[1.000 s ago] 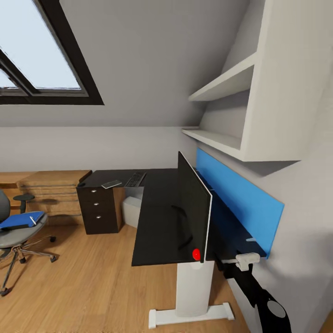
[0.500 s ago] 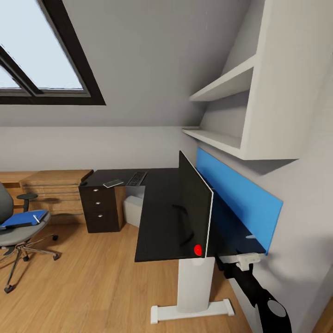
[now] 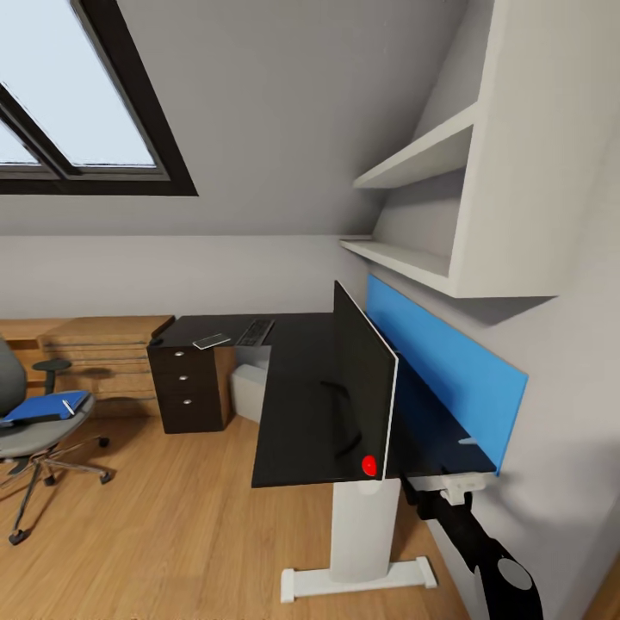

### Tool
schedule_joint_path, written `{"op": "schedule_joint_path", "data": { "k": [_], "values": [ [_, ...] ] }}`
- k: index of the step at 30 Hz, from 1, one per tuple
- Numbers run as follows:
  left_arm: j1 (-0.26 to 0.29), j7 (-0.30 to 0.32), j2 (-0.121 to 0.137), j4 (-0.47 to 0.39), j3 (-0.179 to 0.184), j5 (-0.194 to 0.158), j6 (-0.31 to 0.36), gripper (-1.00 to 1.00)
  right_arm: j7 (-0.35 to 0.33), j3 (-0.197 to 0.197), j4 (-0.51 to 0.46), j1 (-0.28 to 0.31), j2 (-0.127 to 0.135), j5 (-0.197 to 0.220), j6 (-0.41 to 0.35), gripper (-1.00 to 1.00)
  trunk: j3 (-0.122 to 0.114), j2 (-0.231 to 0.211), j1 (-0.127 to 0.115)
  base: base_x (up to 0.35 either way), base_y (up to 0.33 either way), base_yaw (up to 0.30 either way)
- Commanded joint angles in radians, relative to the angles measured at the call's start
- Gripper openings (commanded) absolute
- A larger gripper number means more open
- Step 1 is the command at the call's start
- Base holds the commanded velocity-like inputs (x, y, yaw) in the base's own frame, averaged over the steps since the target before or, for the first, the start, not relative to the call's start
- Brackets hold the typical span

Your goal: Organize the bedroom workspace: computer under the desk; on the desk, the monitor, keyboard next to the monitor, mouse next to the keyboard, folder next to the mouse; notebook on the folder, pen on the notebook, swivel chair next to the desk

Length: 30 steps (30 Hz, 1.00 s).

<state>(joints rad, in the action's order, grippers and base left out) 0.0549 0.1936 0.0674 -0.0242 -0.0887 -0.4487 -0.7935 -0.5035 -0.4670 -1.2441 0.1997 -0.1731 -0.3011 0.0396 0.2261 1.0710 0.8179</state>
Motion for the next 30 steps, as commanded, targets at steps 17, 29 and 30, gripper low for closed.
{"op": "schedule_joint_path", "data": {
  "k": [17, 29, 30],
  "values": [
    [0.001, 0.010, 0.001, 0.001, -0.008, -0.003, -0.001, 1.00, 0.020, -0.007, -0.003, 0.001, -0.001, -0.010, 0.010, 1.00, 0.018, 0.001, 0.000, 0.000, 0.000, 0.168],
    [0.001, 0.010, 0.000, 0.001, -0.008, -0.003, -0.002, 1.00, 0.019, -0.009, 0.002, 0.001, -0.001, -0.010, 0.096, 1.00, 0.019, 0.001, 0.000, 0.068, 0.000, 0.012],
    [0.000, 0.010, 0.000, 0.001, -0.008, -0.003, -0.002, 1.00, 0.019, -0.009, 0.002, 0.001, -0.001, -0.010, 0.098, 1.00, 0.019, 0.001, 0.000, 0.035, 0.000, 0.001]
  ]
}}
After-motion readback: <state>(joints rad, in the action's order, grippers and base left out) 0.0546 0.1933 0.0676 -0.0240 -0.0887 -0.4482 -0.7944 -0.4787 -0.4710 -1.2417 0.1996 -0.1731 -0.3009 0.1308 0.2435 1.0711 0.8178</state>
